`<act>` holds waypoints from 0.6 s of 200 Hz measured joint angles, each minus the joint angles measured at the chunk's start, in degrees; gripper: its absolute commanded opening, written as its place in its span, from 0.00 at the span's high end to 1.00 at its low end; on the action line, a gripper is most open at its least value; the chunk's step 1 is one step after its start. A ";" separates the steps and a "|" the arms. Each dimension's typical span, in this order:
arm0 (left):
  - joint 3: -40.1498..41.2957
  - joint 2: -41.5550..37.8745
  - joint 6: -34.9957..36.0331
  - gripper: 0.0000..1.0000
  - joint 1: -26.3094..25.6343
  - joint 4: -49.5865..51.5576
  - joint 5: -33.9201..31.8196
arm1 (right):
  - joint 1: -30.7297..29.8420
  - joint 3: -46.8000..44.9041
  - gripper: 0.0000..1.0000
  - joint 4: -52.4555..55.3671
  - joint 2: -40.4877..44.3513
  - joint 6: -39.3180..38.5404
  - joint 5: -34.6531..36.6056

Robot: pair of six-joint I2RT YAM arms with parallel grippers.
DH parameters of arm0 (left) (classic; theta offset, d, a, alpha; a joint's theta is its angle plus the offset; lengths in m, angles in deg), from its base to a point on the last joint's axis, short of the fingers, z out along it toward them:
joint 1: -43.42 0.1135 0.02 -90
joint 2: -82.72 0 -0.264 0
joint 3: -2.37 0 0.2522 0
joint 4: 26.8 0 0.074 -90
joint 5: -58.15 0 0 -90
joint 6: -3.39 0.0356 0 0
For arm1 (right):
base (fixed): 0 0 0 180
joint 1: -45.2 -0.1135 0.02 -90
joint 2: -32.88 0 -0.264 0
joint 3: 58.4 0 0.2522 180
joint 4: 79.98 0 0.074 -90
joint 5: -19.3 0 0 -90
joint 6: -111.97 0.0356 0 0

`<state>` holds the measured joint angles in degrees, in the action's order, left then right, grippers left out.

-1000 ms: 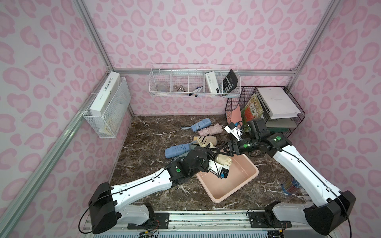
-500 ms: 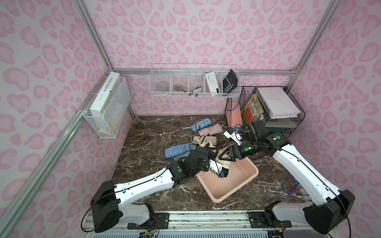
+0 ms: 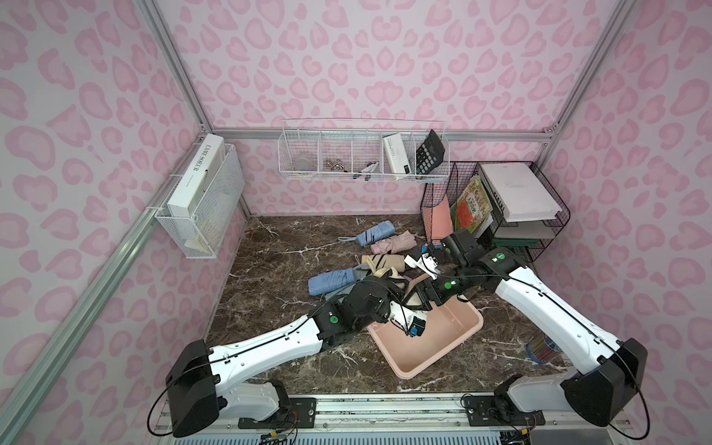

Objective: Put the umbrella into the storage box
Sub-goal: Pick up the umbrella from the center of the board.

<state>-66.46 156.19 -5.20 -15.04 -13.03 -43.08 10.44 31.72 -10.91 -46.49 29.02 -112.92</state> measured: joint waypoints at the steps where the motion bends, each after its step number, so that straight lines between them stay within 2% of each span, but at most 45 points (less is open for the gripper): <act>1: 0.00 -0.02 0.00 1.00 0.00 0.07 0.04 | -0.09 0.00 0.25 0.00 -0.04 -0.02 0.00; 27: 0.00 -0.37 0.11 0.97 0.00 1.53 0.72 | -1.53 0.20 0.31 -0.28 -0.70 -0.24 0.70; 66: 0.00 -0.94 -0.22 0.84 0.04 2.21 1.33 | -2.21 -0.70 0.60 -2.08 0.76 -0.13 1.33; 76: 0.00 -1.20 -0.24 0.80 0.04 2.19 1.33 | -2.25 -0.92 0.64 -2.54 1.27 0.09 1.79; 98: 0.00 -1.57 -0.24 0.67 -0.02 2.12 1.55 | -2.23 -1.49 0.72 -3.15 2.16 0.59 1.68; 120: -0.11 -2.12 -0.31 0.46 -0.02 2.56 1.95 | -2.14 -1.51 0.78 -3.26 2.51 0.66 1.22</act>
<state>-66.57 154.07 -5.51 -15.06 -10.47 -41.13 8.30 30.21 -14.16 -43.98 29.67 -111.69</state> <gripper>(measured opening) 0.425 0.267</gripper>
